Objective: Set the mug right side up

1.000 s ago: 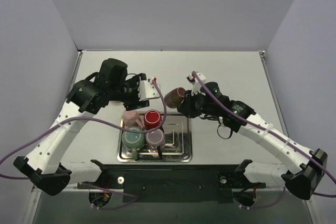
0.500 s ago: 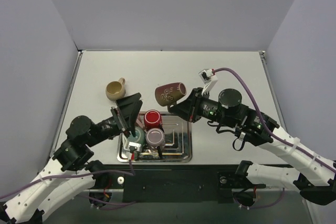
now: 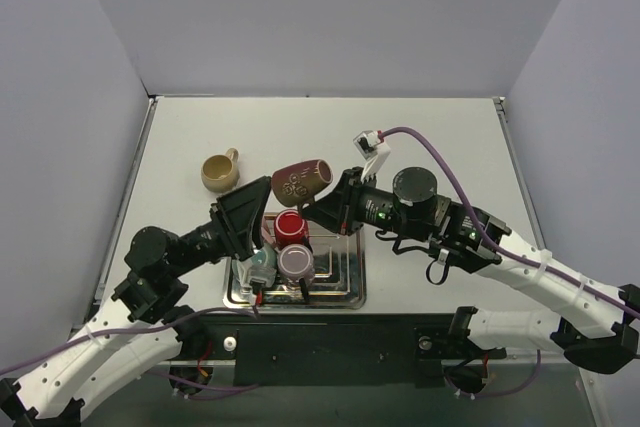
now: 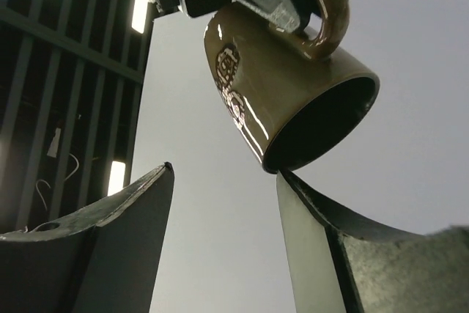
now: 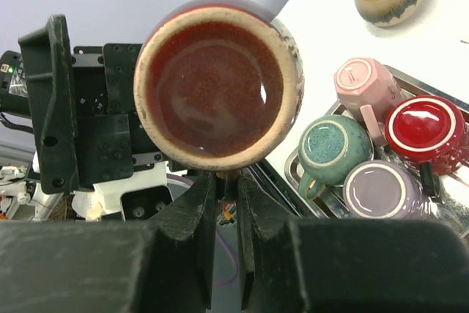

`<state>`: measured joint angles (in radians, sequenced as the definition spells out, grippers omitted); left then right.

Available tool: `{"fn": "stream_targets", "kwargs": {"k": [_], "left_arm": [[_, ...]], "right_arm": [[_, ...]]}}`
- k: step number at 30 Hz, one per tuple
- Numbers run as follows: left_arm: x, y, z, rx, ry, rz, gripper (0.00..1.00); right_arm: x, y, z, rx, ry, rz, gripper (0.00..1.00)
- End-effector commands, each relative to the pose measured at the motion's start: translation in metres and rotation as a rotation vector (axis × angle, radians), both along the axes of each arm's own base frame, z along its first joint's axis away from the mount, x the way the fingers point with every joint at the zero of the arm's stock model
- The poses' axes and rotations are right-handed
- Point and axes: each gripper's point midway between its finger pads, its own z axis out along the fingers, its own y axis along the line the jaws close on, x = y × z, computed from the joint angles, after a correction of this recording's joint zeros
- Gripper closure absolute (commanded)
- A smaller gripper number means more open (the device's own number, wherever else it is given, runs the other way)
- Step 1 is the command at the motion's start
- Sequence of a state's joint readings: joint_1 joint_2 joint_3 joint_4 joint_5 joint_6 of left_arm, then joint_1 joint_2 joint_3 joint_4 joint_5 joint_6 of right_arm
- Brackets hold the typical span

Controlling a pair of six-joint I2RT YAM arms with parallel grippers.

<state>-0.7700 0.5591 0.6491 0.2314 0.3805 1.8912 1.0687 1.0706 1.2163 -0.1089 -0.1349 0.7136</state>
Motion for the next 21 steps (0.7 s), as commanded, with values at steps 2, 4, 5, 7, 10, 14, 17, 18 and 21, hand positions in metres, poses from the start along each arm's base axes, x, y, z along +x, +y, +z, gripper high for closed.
{"fn": "stream_targets", "kwargs": {"k": [2, 4, 5, 7, 10, 14, 17, 18, 21], "left_arm": [[-0.014, -0.002, 0.0, 0.045, -0.065, -0.033, 0.34], [-0.008, -0.001, -0.004, 0.057, -0.055, -0.004, 0.36], [-0.004, -0.001, -0.005, 0.057, -0.044, 0.011, 0.37], [-0.002, 0.0, -0.002, 0.048, -0.039, 0.016, 0.37], [-0.006, -0.005, 0.002, 0.044, -0.067, -0.011, 0.37], [-0.007, -0.012, 0.004, 0.038, -0.155, -0.019, 0.38], [-0.001, -0.012, 0.01, 0.014, -0.152, -0.002, 0.42], [0.0, -0.013, 0.01, 0.015, -0.144, -0.002, 0.47], [0.0, -0.012, 0.014, 0.008, -0.14, -0.005, 0.68]], "right_arm": [[-0.002, 0.003, 0.064, 0.16, -0.091, 0.009, 1.0], [-0.001, 0.002, 0.064, 0.159, -0.093, 0.001, 1.0], [-0.001, 0.0, 0.065, 0.161, -0.096, -0.003, 1.0], [0.001, -0.003, 0.066, 0.162, -0.107, -0.016, 1.0], [0.0, 0.002, 0.061, 0.151, -0.095, -0.005, 1.0], [-0.001, 0.016, 0.066, 0.183, -0.083, 0.032, 1.0], [-0.005, 0.024, 0.066, 0.187, -0.074, 0.072, 1.0], [-0.006, 0.027, 0.063, 0.181, -0.07, 0.081, 1.0], [-0.006, 0.026, 0.059, 0.155, -0.074, 0.085, 1.0]]}}
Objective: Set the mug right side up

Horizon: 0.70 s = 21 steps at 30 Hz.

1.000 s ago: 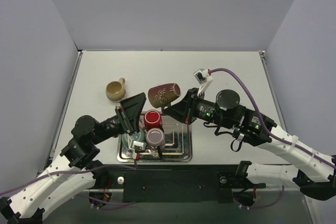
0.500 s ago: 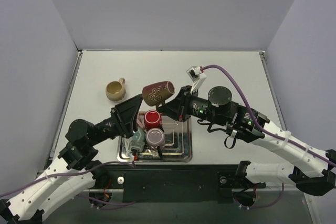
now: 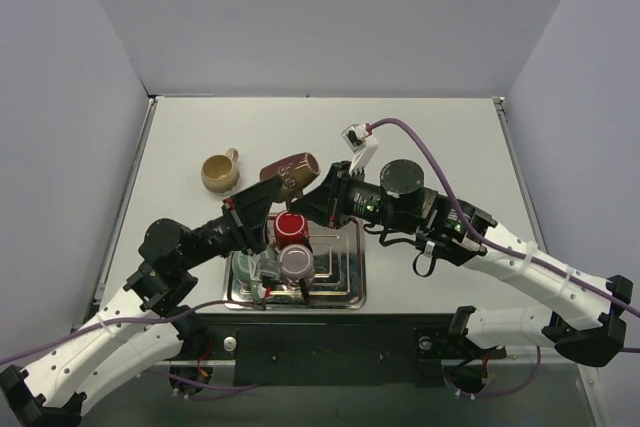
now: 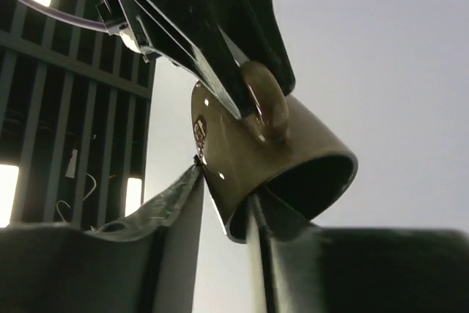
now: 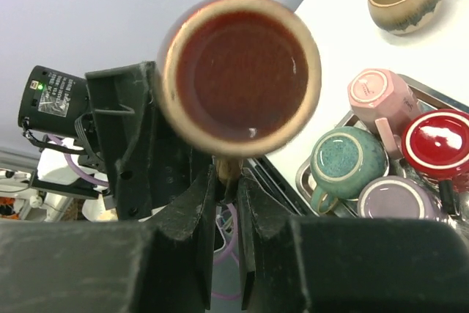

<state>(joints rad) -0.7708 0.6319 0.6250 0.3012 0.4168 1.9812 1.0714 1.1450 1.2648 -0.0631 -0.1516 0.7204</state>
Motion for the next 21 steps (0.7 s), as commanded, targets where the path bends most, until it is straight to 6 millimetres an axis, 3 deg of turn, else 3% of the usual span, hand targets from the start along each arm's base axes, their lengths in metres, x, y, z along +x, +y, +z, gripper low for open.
{"fn": "stream_targets", "kwargs": {"k": [1, 2, 4, 6, 8, 9, 10, 11, 12, 15, 18, 21], "left_arm": [[-0.007, 0.006, 0.025, -0.052, -0.068, 0.001, 0.9], [-0.007, 0.006, 0.024, -0.048, -0.063, 0.003, 1.0], [-0.004, 0.006, 0.018, -0.03, -0.036, 0.013, 1.0], [0.001, 0.007, 0.01, -0.002, 0.008, 0.033, 1.0], [0.012, 0.01, -0.001, 0.037, 0.078, 0.081, 1.0], [0.026, 0.015, -0.007, 0.051, 0.145, 0.151, 1.0], [0.034, 0.018, -0.011, 0.06, 0.183, 0.192, 1.0], [0.054, 0.028, -0.012, 0.039, 0.266, 0.292, 1.0], [0.064, 0.031, -0.018, 0.04, 0.33, 0.335, 1.0], [0.106, 0.054, -0.012, -0.079, 0.588, 0.573, 1.0], [0.134, 0.074, -0.007, -0.209, 0.834, 0.771, 1.0], [0.167, 0.086, -0.029, -0.346, 1.117, 0.94, 1.0]], "right_arm": [[-0.011, 0.004, 0.049, 0.128, -0.071, 0.058, 1.0], [-0.007, 0.002, 0.045, 0.116, -0.074, 0.042, 1.0], [0.001, -0.006, 0.041, 0.105, -0.072, 0.008, 1.0], [0.01, -0.017, 0.03, 0.069, -0.061, -0.039, 0.84], [0.025, -0.035, 0.017, 0.018, -0.055, -0.12, 0.47], [0.04, -0.047, 0.012, -0.008, -0.06, -0.199, 0.39], [0.044, -0.062, 0.001, -0.065, -0.072, -0.244, 0.24], [0.057, -0.079, -0.005, -0.113, -0.104, -0.331, 0.17], [0.059, -0.094, -0.012, -0.157, -0.111, -0.376, 0.13], [0.077, -0.137, -0.039, -0.303, -0.149, -0.539, 0.1], [0.081, -0.152, -0.058, -0.38, -0.165, -0.577, 0.09], [0.082, -0.151, -0.079, -0.435, -0.153, -0.562, 0.09]]}}
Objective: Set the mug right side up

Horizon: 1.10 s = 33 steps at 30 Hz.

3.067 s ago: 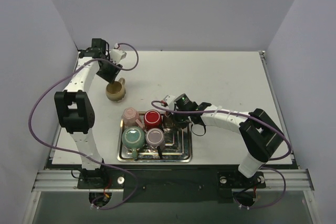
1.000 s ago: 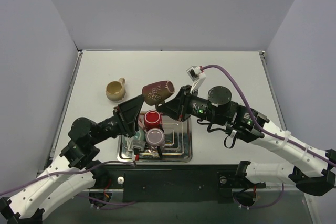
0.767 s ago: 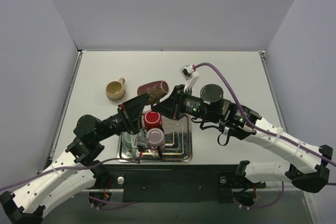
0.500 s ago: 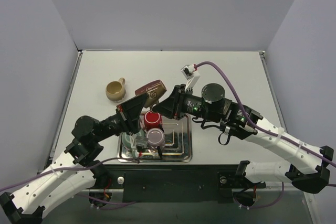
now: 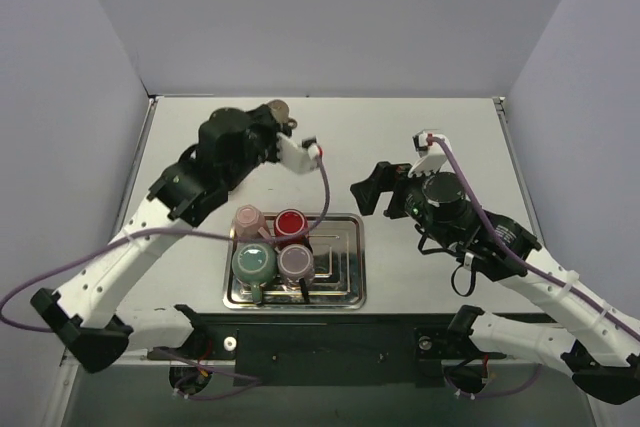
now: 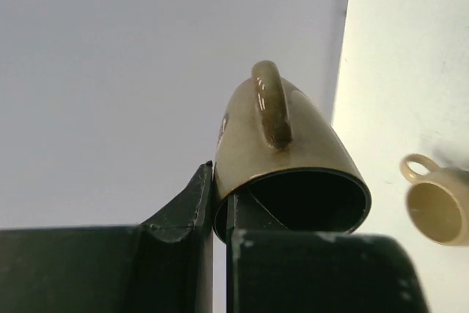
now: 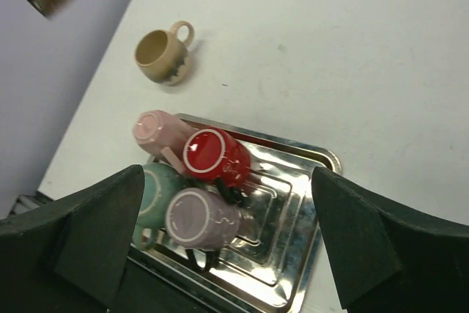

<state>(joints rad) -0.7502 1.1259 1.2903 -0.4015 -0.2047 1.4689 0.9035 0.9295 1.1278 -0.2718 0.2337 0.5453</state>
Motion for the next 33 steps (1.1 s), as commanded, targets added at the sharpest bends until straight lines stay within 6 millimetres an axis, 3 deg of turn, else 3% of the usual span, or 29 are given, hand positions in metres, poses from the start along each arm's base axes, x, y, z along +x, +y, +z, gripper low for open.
{"fn": "stream_targets", "kwargs": {"k": [1, 4, 5, 6, 7, 9, 13, 19, 23, 30, 31, 33], "left_arm": [[0.031, 0.058, -0.016, -0.322, 0.333, 0.484, 1.0], [0.058, 0.057, -0.066, -0.388, 0.563, 0.577, 1.0], [0.064, 0.053, -0.068, -0.448, 0.6, 0.589, 1.0], [0.073, 0.051, -0.095, -0.442, 0.692, 0.622, 1.0], [0.078, 0.047, -0.094, -0.511, 0.726, 0.638, 1.0], [0.099, 0.042, -0.136, -0.539, 0.861, 0.707, 1.0], [0.129, 0.048, -0.176, -0.649, 0.952, 0.79, 1.0], [0.143, 0.057, -0.246, -0.572, 1.062, 0.926, 1.0], [0.147, 0.05, -0.275, -0.562, 1.135, 0.928, 1.0], [0.147, 0.046, -0.3, -0.515, 1.219, 0.938, 1.0], [0.144, 0.047, -0.304, -0.502, 1.234, 0.938, 0.98], [0.143, 0.048, -0.309, -0.485, 1.246, 0.938, 0.85]], "right_arm": [[0.01, -0.016, -0.039, -0.164, 0.019, -0.06, 0.09], [0.007, -0.01, -0.054, -0.183, 0.053, -0.019, 0.09], [0.007, -0.009, -0.058, -0.192, 0.061, -0.017, 0.09], [0.007, -0.01, -0.063, -0.204, 0.067, -0.019, 0.09], [0.007, -0.01, -0.065, -0.21, 0.072, -0.021, 0.09], [0.008, -0.013, -0.073, -0.228, 0.079, -0.03, 0.09], [0.006, -0.01, -0.083, -0.242, 0.091, 0.006, 0.09], [0.006, -0.004, -0.105, -0.262, 0.128, 0.028, 0.09], [0.006, 0.002, -0.116, -0.273, 0.152, 0.044, 0.09], [0.004, 0.023, -0.138, -0.277, 0.202, 0.121, 0.1], [0.004, 0.029, -0.138, -0.269, 0.197, 0.138, 0.11], [0.003, 0.04, -0.15, -0.29, 0.225, 0.169, 0.12]]}}
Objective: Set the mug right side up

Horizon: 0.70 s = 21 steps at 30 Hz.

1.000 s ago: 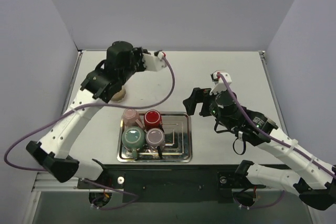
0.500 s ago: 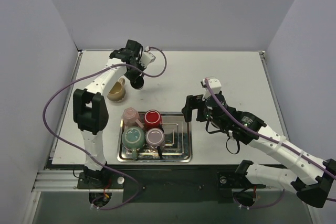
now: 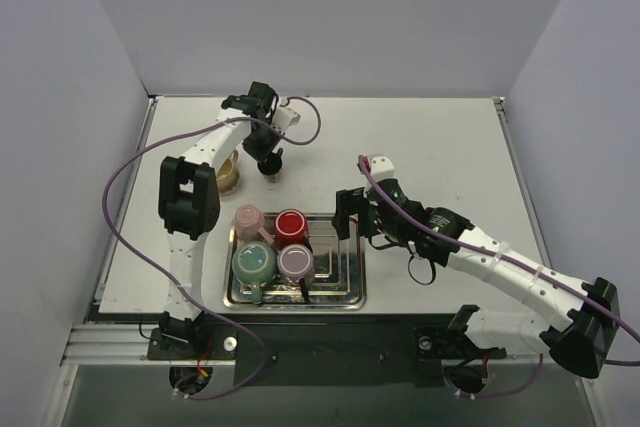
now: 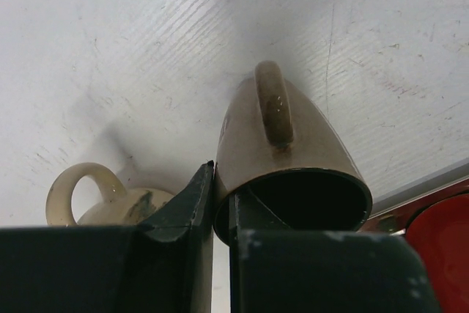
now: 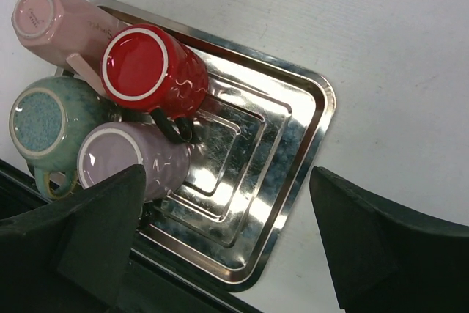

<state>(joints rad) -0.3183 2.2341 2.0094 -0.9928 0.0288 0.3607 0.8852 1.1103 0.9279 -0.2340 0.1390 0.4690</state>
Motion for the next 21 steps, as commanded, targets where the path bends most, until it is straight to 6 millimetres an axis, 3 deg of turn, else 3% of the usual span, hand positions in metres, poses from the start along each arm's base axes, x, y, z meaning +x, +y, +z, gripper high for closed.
{"fn": "stream_targets", "kwargs": {"k": [1, 2, 3, 4, 5, 6, 8, 10, 15, 18, 19, 20, 21], "left_arm": [[0.0, -0.003, 0.004, -0.044, 0.024, -0.014, 0.81], [0.0, -0.003, 0.005, -0.05, 0.024, -0.013, 0.78], [0.002, -0.003, 0.006, -0.064, 0.022, -0.012, 0.69], [0.003, -0.002, 0.009, -0.074, 0.015, -0.009, 0.56], [0.004, -0.003, 0.015, -0.09, 0.004, -0.01, 0.47], [0.006, -0.003, 0.02, -0.096, -0.007, -0.008, 0.31], [0.007, -0.005, 0.039, -0.122, -0.043, -0.023, 0.23], [0.007, -0.006, 0.068, -0.151, -0.099, -0.039, 0.2], [-0.007, -0.009, 0.123, -0.204, -0.187, -0.081, 0.12], [-0.023, -0.009, 0.164, -0.249, -0.257, -0.093, 0.11], [-0.028, -0.008, 0.166, -0.258, -0.26, -0.079, 0.1], [-0.032, -0.007, 0.188, -0.279, -0.322, -0.076, 0.1], [-0.038, -0.006, 0.186, -0.288, -0.314, -0.061, 0.1]], "right_arm": [[-0.001, 0.028, -0.009, 0.01, 0.019, 0.076, 0.12], [0.0, 0.031, -0.018, -0.018, 0.035, 0.078, 0.13], [0.001, 0.038, -0.016, -0.028, 0.022, 0.081, 0.14], [0.0, 0.041, -0.024, -0.057, 0.037, 0.089, 0.16], [-0.002, 0.05, -0.019, -0.069, 0.025, 0.111, 0.17], [-0.004, 0.053, -0.028, -0.107, 0.041, 0.124, 0.18], [-0.014, 0.066, -0.027, -0.145, 0.028, 0.178, 0.19], [-0.029, 0.076, -0.026, -0.18, 0.007, 0.225, 0.19], [-0.06, 0.077, -0.028, -0.256, -0.093, 0.214, 0.16], [-0.082, 0.079, -0.041, -0.281, -0.118, 0.182, 0.13], [-0.088, 0.085, -0.049, -0.29, -0.115, 0.19, 0.12], [-0.09, 0.087, -0.053, -0.288, -0.108, 0.18, 0.1], [-0.091, 0.092, -0.06, -0.302, -0.102, 0.172, 0.1]]}}
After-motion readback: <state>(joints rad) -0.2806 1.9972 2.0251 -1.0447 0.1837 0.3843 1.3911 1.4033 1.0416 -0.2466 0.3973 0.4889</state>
